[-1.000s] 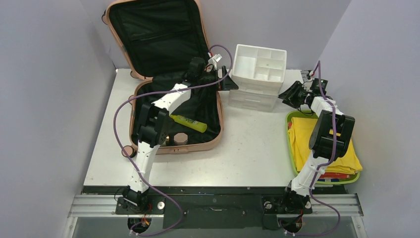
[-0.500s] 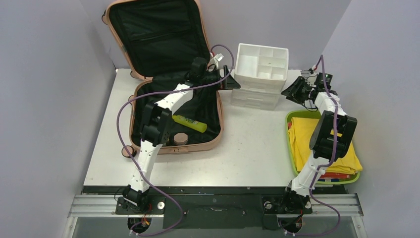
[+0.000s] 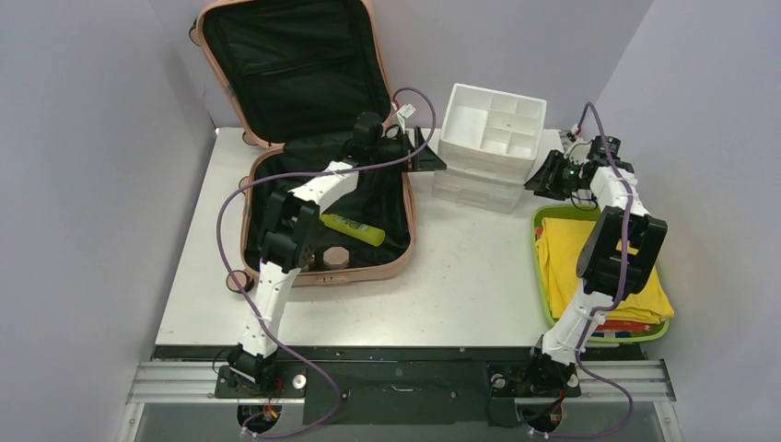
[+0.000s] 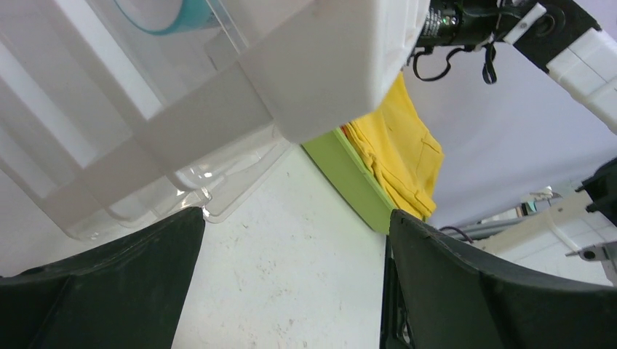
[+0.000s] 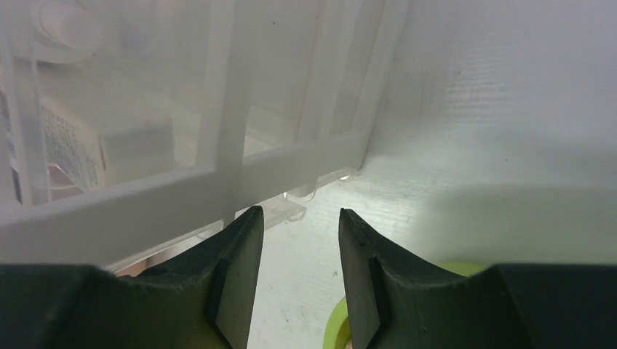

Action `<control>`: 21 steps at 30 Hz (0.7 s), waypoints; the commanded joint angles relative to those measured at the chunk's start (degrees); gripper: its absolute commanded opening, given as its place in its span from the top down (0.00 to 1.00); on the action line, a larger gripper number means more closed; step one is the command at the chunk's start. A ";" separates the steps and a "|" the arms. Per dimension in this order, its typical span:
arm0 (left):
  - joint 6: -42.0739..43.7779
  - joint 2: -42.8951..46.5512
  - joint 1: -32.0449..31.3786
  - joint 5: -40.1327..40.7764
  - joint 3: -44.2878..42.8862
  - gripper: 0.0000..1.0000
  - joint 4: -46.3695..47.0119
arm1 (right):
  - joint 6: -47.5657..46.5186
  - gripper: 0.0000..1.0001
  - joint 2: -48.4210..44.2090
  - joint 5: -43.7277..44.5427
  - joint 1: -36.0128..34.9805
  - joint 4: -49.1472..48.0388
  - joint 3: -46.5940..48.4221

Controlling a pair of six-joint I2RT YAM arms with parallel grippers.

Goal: Open, take out, and arrange the luggage
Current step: Open the drawer in the storage box.

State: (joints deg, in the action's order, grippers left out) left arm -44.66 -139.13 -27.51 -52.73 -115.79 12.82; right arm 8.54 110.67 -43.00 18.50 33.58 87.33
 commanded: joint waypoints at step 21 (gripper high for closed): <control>1.66 6.59 -0.63 -4.73 2.20 0.04 -0.43 | -19.66 0.68 3.19 -12.70 -1.28 24.34 10.12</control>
State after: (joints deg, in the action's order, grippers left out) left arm -43.68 -136.16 -27.53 -56.23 -111.24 12.64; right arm -6.11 113.45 -48.16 18.59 52.36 95.39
